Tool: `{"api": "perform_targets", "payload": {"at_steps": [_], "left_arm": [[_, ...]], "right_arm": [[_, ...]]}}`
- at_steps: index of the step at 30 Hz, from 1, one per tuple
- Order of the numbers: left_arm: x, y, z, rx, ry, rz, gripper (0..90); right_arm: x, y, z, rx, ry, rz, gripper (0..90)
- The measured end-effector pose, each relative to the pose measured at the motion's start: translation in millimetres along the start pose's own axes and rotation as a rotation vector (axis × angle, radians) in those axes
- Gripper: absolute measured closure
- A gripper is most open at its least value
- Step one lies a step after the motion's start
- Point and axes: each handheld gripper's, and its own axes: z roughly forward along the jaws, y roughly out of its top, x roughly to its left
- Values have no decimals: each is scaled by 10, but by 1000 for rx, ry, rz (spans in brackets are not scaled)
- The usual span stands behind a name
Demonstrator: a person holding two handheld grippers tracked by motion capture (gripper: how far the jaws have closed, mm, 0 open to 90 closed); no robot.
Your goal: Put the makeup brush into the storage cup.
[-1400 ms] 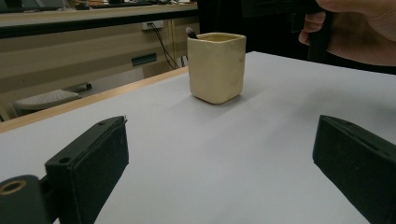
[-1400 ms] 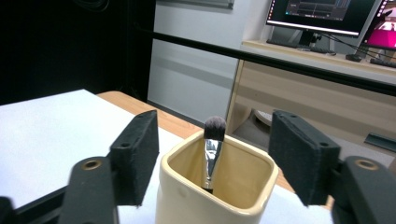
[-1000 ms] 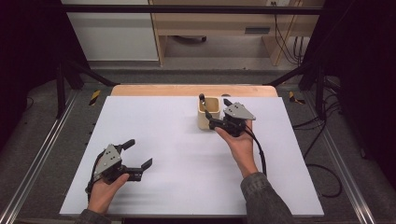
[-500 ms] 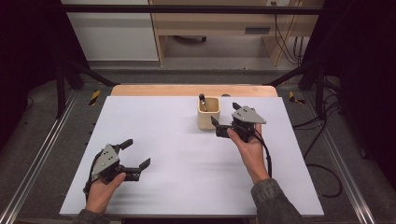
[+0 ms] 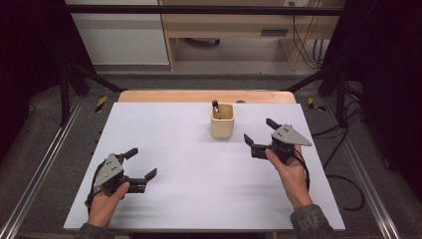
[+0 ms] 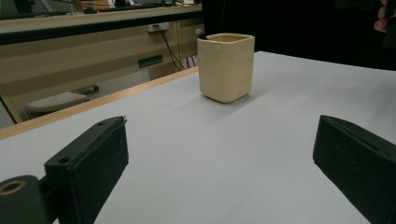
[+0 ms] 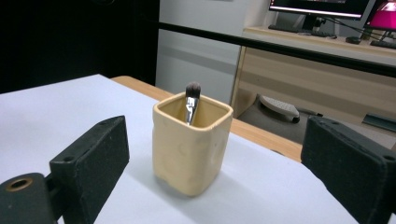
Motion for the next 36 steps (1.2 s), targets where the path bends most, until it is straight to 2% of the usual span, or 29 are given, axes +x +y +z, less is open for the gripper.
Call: {"api": "perform_targets", "payload": {"at_steps": [8, 15, 20, 23, 36], "left_arm": [[81, 1, -47, -8, 24, -1, 30], [129, 57, -93, -16, 26, 9, 31], [190, 55, -166, -4, 34, 24, 31], [228, 51, -213, -8, 38, 18, 30], [345, 59, -396, -42, 39, 20, 31]], "right_arm": [[-71, -97, -202, -4, 2, 8, 61], [-150, -202, -389, -2, -2, 21, 47], [-185, -244, -466, 0, -8, 17, 49], [-211, -277, -519, -3, -19, 10, 49], [-316, -458, -742, -17, -34, 27, 52]]}}
